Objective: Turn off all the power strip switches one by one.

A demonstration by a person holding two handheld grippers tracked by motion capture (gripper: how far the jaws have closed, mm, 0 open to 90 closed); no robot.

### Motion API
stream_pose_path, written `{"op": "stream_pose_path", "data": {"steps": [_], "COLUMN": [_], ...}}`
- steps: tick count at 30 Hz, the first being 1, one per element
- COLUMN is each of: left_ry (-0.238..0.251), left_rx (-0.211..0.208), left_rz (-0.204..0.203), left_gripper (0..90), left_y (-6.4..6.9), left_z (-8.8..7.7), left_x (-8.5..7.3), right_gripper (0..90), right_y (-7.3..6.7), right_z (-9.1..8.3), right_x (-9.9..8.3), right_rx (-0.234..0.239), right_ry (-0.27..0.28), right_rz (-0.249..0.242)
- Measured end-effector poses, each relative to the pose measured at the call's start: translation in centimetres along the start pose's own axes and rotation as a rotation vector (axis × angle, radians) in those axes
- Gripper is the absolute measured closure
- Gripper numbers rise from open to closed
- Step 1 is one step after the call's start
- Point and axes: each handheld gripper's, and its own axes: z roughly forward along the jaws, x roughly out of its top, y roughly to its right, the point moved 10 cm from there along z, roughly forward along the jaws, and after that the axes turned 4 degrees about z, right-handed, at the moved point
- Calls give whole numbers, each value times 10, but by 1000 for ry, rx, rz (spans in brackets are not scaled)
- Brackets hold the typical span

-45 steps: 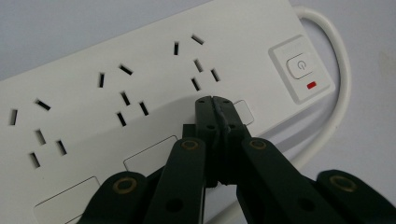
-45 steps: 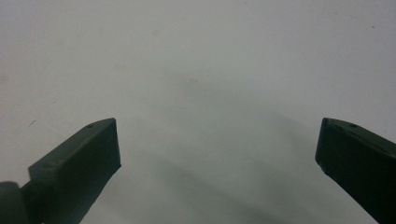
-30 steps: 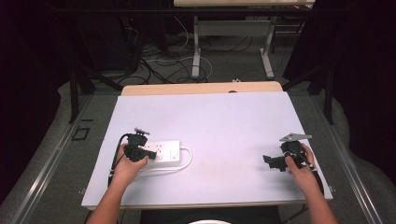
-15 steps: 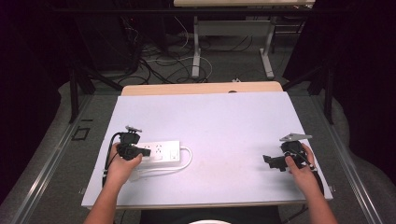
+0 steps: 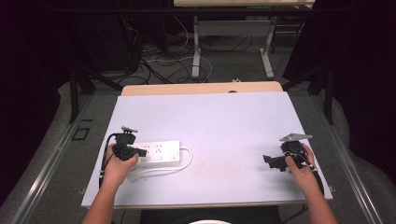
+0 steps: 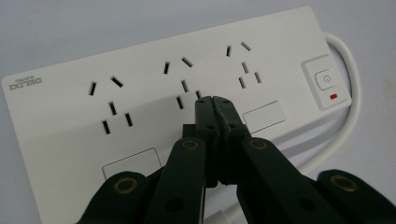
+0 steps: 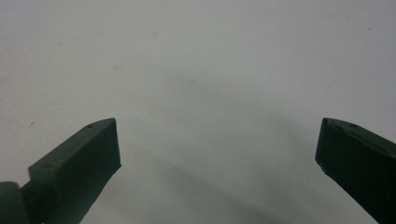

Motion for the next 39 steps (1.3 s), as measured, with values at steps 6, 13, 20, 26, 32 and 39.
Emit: {"op": "stream_pose_path", "data": {"steps": [6, 13, 20, 26, 32, 39], "left_ry": [-9, -3, -16, -28, -22, -35], "left_rx": [9, 7, 4, -5, -3, -4], "left_rz": [-27, -37, -30, -31, -23, -24], "left_gripper": [900, 900, 900, 900, 900, 900], "left_y": [-8, -8, -8, -8, -5, -4], "left_z": [-3, -2, 1, 2, 5, 4], "left_x": [-6, -6, -8, -10, -9, -10], "right_gripper": [0, 0, 0, 0, 0, 0], "right_y": [0, 1, 1, 1, 1, 1], "right_z": [0, -1, -1, -1, -1, -1], "right_x": [0, 0, 0, 0, 0, 0], "right_rx": [1, -1, 1, 0, 0, -3], "right_ry": [1, -1, 0, 1, 1, 1], "right_rz": [1, 0, 4, 8, 7, 9]}}
